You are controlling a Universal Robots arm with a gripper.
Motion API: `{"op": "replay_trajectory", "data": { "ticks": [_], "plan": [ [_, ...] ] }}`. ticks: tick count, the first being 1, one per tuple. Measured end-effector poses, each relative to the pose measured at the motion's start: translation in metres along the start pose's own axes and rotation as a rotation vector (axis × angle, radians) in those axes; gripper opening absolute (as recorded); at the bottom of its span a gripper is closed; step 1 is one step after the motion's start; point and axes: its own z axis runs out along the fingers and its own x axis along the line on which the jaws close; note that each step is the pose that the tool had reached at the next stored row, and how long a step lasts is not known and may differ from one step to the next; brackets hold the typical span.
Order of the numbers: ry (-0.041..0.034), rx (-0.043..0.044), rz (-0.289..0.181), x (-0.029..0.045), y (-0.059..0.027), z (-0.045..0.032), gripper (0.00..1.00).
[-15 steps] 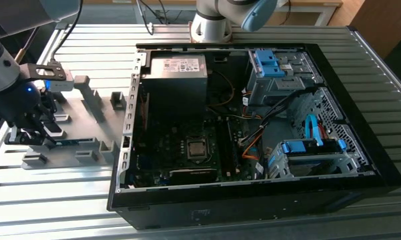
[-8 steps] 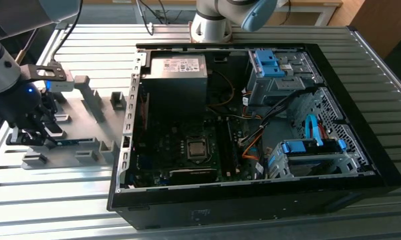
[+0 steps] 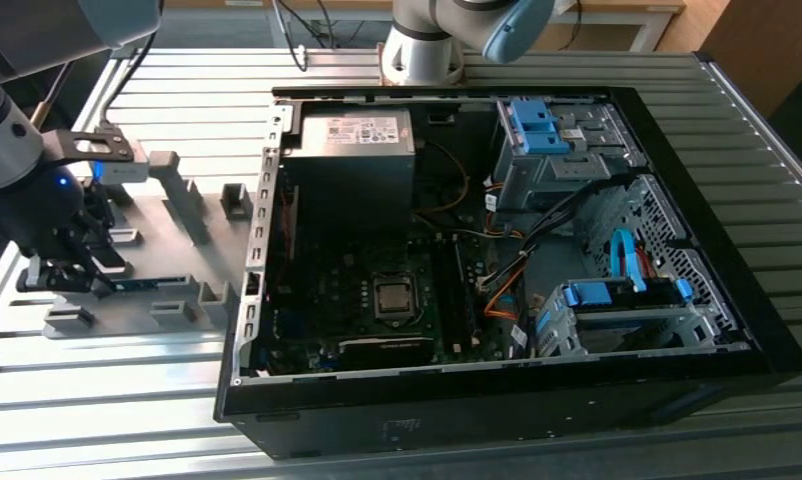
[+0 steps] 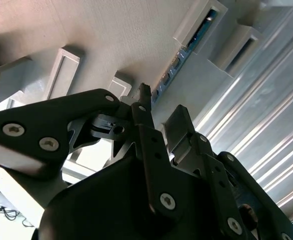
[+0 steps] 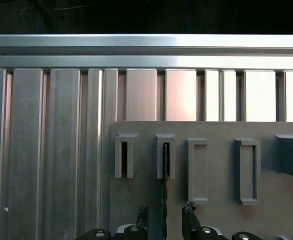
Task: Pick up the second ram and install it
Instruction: 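Pick up the second ram and move it above second insertion slot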
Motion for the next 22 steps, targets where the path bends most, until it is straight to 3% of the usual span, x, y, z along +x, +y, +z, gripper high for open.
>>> {"op": "replay_trajectory", "data": {
  "ticks": [15,18,19,22],
  "plan": [
    [0.0001,0.0006,-0.003,0.0002,0.0003,0.0118,0.40],
    [0.0001,0.0006,-0.003,0.0002,0.0003,0.0133,0.38],
    [0.0000,0.0006,-0.003,0.0002,0.0003,0.0138,0.31],
    [0.0001,0.0006,-0.003,0.0002,0.0006,0.0154,0.31]
  ]
}}
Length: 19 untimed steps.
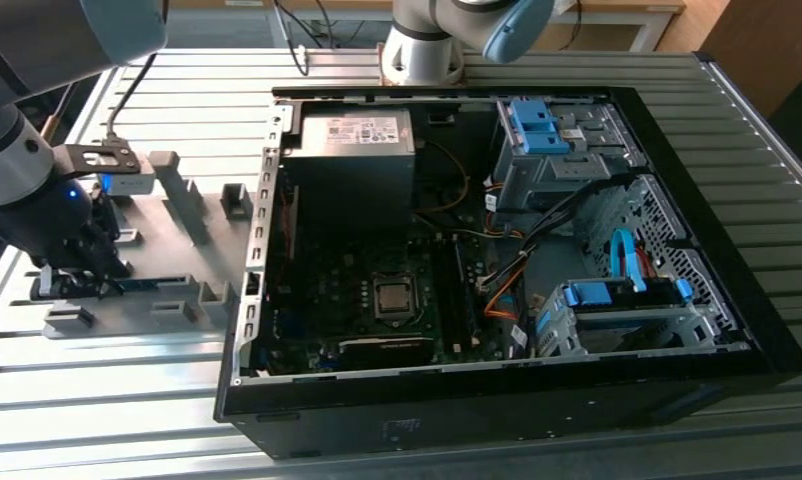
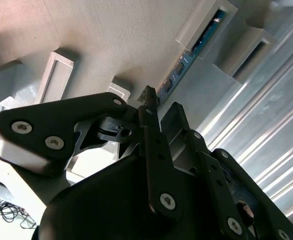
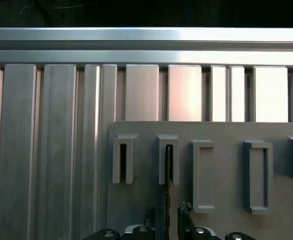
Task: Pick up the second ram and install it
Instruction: 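Pick up the second ram and move it above second insertion slot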
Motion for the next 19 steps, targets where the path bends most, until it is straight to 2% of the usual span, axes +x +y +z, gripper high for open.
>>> {"op": "replay_trajectory", "data": {
  "ticks": [19],
  "plan": [
    [-0.0004,0.0000,0.000,-0.0020,0.0017,0.0063,0.30]
  ]
}}
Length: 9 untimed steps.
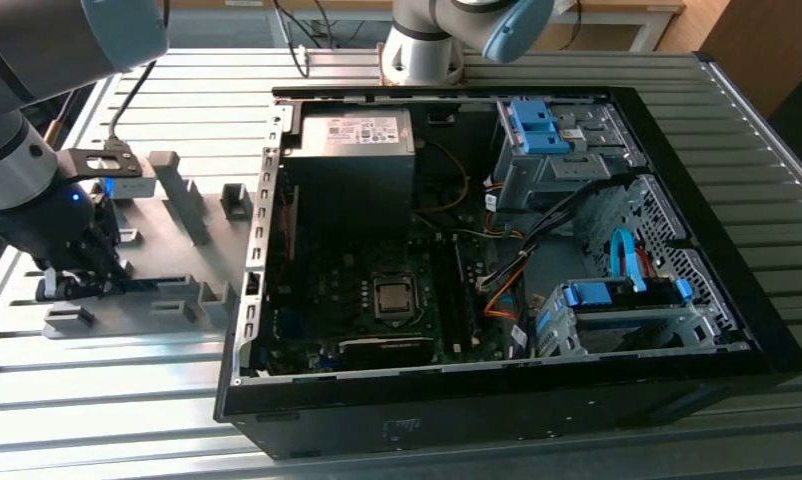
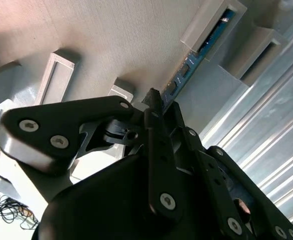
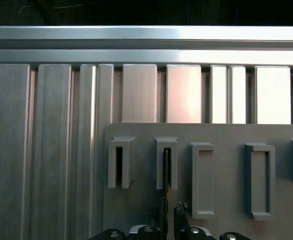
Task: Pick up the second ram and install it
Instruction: 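Pick up the second ram and move it above second insertion slot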
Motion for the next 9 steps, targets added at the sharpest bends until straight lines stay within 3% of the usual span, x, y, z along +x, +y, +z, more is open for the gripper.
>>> {"op": "replay_trajectory", "data": {
  "ticks": [1,2,9],
  "plan": [
    [0.0000,0.0000,0.000,0.0000,0.0000,0.0002,0.30],
    [0.0000,0.0000,0.000,0.0000,0.0000,0.0002,0.23],
    [0.0000,0.0004,0.000,0.0006,0.0000,0.0006,0.23]
  ]
}}
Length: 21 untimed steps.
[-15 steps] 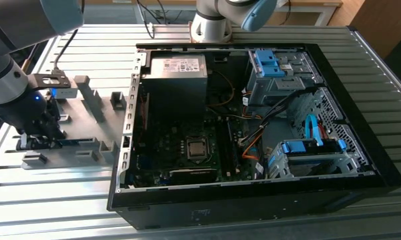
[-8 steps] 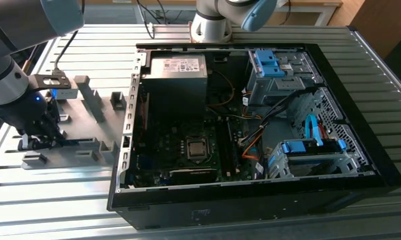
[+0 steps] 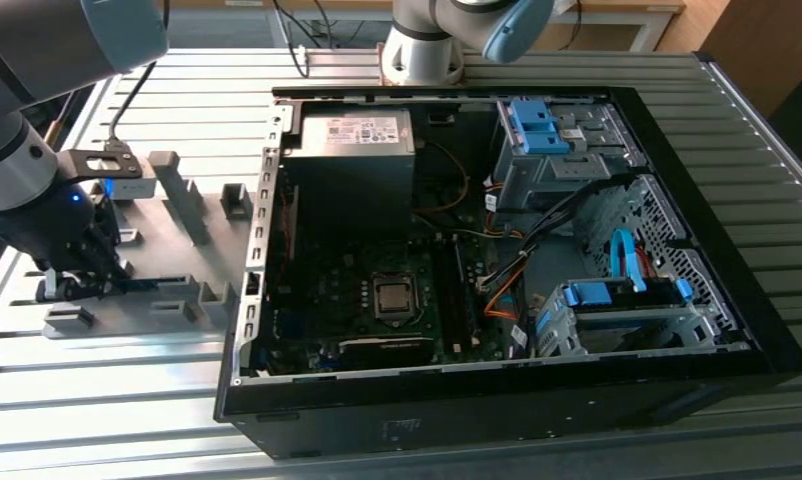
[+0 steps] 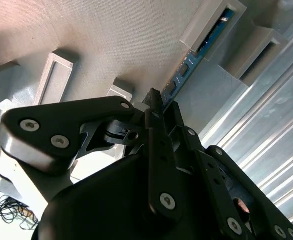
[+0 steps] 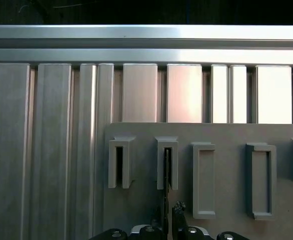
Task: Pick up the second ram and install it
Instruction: 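Pick up the second ram and move it above second insertion slot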
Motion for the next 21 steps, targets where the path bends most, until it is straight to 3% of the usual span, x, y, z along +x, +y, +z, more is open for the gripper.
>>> {"op": "replay_trajectory", "data": {
  "ticks": [8,9,21],
  "plan": [
    [0.0000,0.0000,0.001,0.0000,0.0000,0.0001,0.22],
    [0.0000,0.0000,0.001,0.0000,0.0000,0.0001,0.15],
    [0.0002,-0.0001,0.001,0.0000,0.0000,-0.0015,0.14]
  ]
}}
